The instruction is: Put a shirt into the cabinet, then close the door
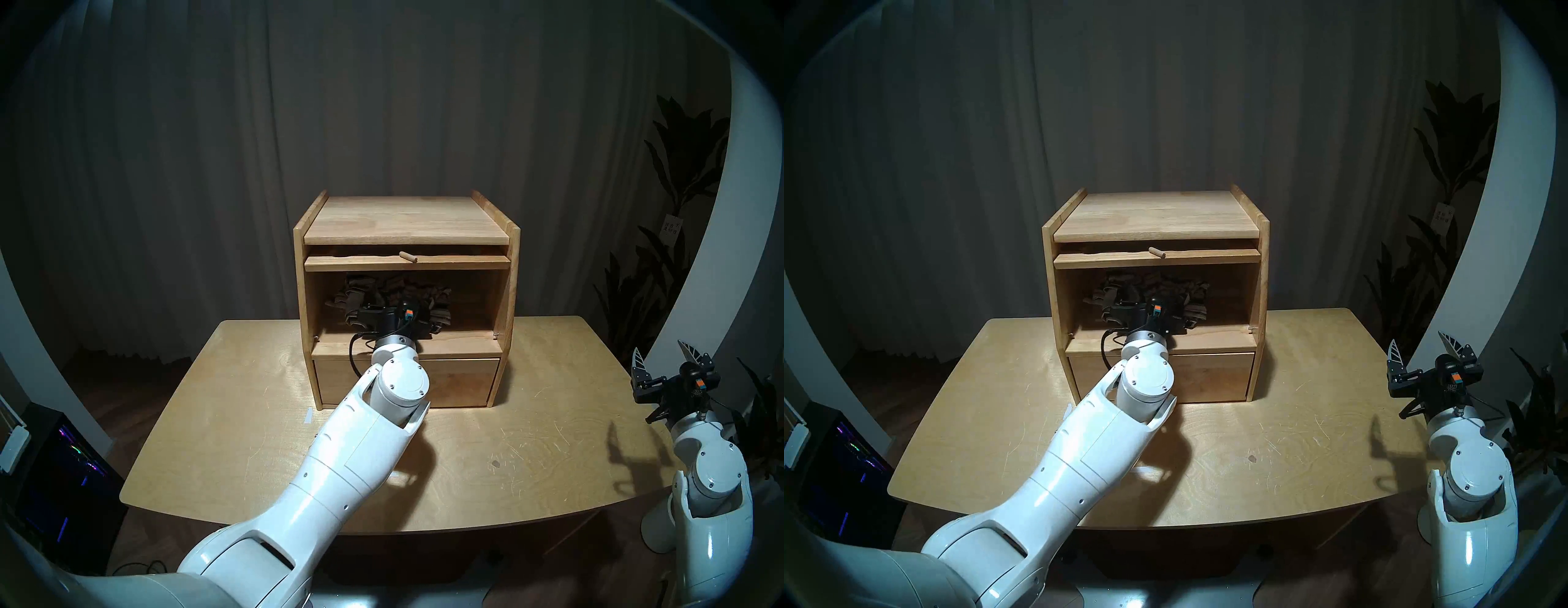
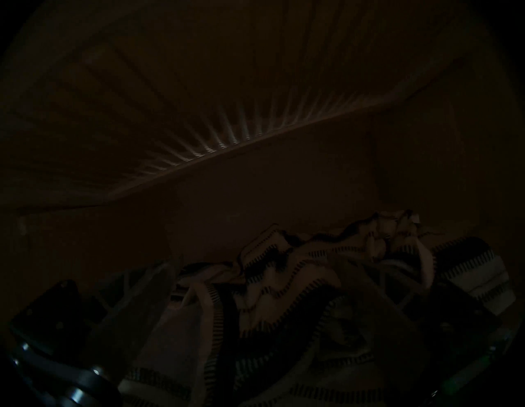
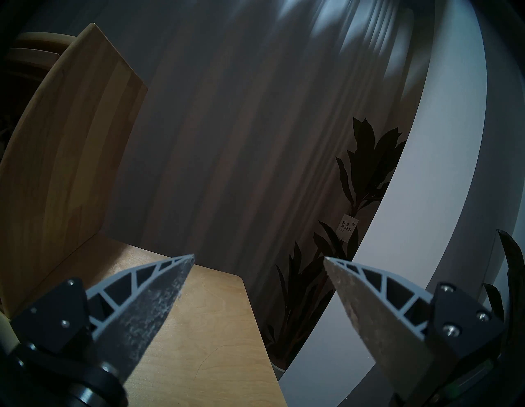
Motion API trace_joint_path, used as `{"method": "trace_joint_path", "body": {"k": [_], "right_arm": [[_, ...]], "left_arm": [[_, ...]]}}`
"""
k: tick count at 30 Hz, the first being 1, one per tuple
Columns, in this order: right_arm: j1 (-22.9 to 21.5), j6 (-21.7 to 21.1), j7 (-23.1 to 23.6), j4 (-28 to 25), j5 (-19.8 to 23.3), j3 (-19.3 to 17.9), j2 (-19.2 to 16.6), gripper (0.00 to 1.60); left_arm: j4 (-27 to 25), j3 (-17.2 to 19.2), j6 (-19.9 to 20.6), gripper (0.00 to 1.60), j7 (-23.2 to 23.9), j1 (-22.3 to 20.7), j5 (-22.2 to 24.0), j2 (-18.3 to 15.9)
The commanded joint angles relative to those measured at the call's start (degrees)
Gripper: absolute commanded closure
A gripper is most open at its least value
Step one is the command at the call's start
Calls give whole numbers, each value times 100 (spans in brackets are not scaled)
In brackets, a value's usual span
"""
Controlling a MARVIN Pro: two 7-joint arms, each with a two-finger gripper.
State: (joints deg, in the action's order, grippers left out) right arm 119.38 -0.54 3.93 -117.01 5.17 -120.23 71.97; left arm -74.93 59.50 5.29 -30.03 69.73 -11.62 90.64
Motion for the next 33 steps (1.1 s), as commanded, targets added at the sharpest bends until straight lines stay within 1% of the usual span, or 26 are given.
{"method": "trace_joint_path", "body": {"k": [1,2,4,5,8,14,18,22,33], "right_arm": [[-31,21,2,-65,0,-5,-22,0],[-32,20,1,-61,0,-4,-21,0],[-35,20,0,-49,1,-3,-22,0],[-35,19,-1,-45,1,-3,-22,0],[-39,19,-4,-31,2,-1,-23,0],[-47,19,-9,0,3,2,-26,0],[-54,20,-13,21,4,4,-28,0],[-61,21,-18,38,6,6,-30,0],[-79,23,-27,76,8,10,-36,0]], "left_arm": [[-715,253,-323,0,-99,402,-95,-662],[-720,277,-339,0,-110,388,-81,-645],[-1007,320,-472,0,-120,508,-93,-750],[-960,339,-530,0,-133,485,-89,-747],[-1190,406,-674,0,-143,583,-70,-841],[-1658,442,-886,0,-78,906,-4,-1025],[-1972,439,-854,0,31,1312,110,-1183],[-2133,467,-777,0,159,1701,242,-1378],[-2797,610,-857,0,527,2445,523,-1958]]}}
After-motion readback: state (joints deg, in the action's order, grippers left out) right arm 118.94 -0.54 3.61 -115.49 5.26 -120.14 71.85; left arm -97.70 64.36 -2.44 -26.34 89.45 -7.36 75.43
